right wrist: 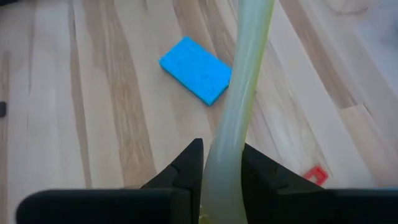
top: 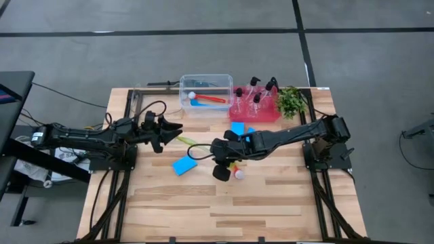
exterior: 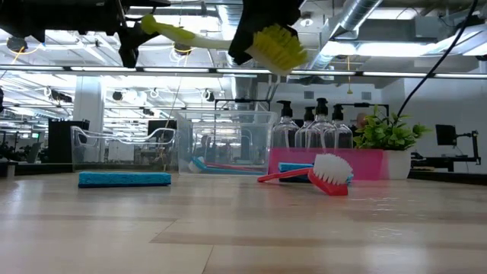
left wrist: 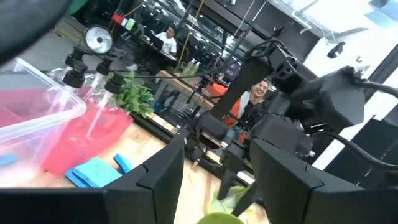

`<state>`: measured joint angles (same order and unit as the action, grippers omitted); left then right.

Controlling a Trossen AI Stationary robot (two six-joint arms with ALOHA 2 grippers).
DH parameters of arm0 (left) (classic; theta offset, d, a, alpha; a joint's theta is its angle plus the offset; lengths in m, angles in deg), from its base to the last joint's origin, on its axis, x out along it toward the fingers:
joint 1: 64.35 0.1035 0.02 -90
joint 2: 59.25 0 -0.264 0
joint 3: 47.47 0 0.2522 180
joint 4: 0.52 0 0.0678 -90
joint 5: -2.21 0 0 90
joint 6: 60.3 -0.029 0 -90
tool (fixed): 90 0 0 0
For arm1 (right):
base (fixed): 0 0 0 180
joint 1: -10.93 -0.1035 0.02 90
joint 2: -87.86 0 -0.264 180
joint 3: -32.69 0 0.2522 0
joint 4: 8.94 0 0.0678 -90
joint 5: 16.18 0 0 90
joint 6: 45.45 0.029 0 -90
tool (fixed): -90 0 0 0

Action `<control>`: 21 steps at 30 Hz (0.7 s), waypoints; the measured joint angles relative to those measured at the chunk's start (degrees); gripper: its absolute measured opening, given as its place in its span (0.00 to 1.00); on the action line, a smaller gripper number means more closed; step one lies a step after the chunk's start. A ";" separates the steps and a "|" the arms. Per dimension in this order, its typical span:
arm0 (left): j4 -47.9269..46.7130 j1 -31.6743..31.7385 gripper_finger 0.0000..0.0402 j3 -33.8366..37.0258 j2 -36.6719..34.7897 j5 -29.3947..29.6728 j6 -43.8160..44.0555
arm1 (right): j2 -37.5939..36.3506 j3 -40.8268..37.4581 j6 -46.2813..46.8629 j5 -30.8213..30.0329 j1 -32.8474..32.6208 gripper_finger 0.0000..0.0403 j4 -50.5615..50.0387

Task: Pick & Place Kitchen Sink Supplies
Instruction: Put the yellow toilet brush into the white bin

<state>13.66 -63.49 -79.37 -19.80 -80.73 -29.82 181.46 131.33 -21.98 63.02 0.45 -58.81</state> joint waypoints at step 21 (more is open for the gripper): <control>2.16 0.00 0.46 0.04 4.22 -4.06 -0.03 | 0.02 4.44 -1.46 -4.48 1.38 0.17 3.80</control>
<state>15.82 -63.49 -79.32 -15.59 -84.80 -29.84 181.48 135.77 -23.44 58.53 1.83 -55.01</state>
